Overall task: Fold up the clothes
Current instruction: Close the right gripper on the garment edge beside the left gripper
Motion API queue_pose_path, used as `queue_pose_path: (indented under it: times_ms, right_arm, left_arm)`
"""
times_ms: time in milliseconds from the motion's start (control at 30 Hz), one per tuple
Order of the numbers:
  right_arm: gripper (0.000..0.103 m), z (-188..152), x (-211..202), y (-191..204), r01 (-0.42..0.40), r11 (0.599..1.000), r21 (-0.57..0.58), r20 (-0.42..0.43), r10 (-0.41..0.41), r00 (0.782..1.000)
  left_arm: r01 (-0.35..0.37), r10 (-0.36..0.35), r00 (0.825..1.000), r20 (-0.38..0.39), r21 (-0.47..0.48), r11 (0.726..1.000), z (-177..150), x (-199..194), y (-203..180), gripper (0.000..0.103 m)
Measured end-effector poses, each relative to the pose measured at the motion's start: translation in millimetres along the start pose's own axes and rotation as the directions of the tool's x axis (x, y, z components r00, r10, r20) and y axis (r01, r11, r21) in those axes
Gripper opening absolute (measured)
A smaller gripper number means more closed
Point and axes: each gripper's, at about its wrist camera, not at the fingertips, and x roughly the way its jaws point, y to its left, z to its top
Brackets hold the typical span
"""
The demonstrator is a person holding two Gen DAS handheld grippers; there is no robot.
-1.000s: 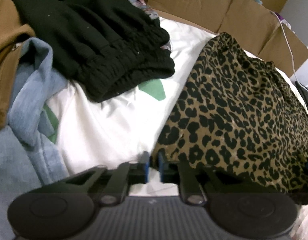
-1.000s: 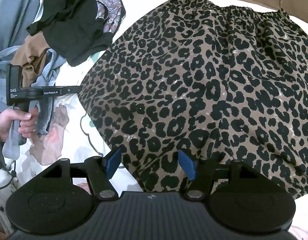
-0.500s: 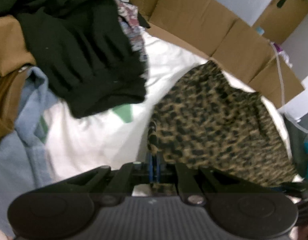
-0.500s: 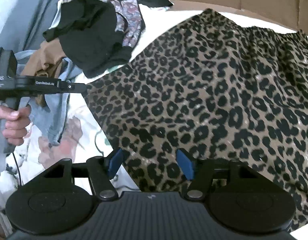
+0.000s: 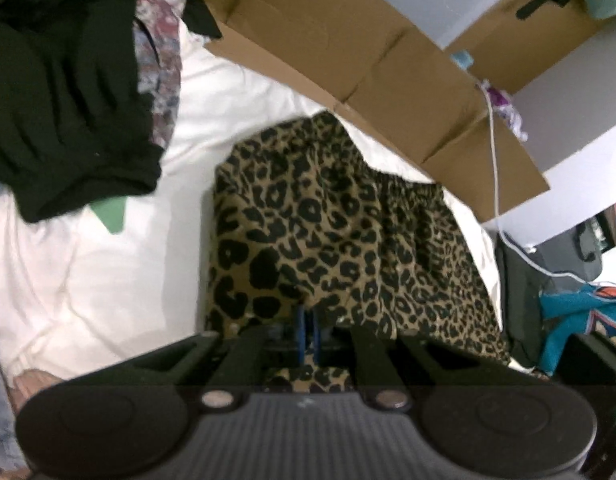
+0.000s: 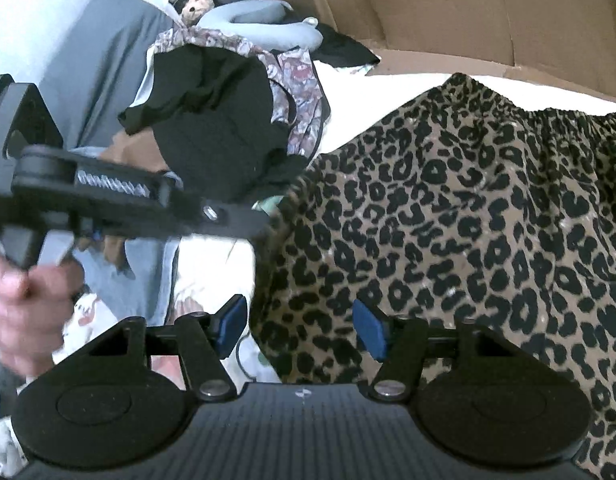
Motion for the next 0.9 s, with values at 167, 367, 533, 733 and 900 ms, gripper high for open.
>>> queue_pose_path:
  times_ms: [167, 367, 533, 733, 900]
  right_arm:
    - [0.054, 8.3, 18.5, -6.8, -0.002, 0.999, 0.042, -0.001, 0.002, 1.0]
    - [0.053, 7.5, 31.8, -7.3, -0.029, 0.997, 0.065, 0.007, 0.029, 1.0]
    - [0.008, 6.3, 37.9, -9.2, -0.027, 0.996, 0.088, 0.02, 0.025, 0.999]
    - [0.0, 8.3, 16.4, -21.2, -0.008, 0.996, 0.088, 0.073, 0.002, 0.997]
    - [0.0, 5.9, -8.3, -48.5, 0.028, 0.99, 0.138, 0.09, -0.04, 0.995]
  left_arm:
    - [0.011, -0.011, 1.0, -0.024, -0.006, 1.0, -3.9, 12.2, -22.0, 0.004]
    - [-0.005, 0.004, 1.0, -0.024, -0.032, 0.999, -1.7, 17.7, -33.8, 0.004]
    - [-0.001, 0.001, 1.0, -0.008, -0.007, 1.0, -2.2, 14.9, -48.7, 0.004]
    - [-0.032, 0.027, 0.998, 0.048, 0.103, 0.994, 0.7, 9.4, -77.5, 0.013]
    - [-0.057, 0.043, 0.994, 0.104, 0.132, 0.99, 4.1, 2.9, -83.3, 0.025]
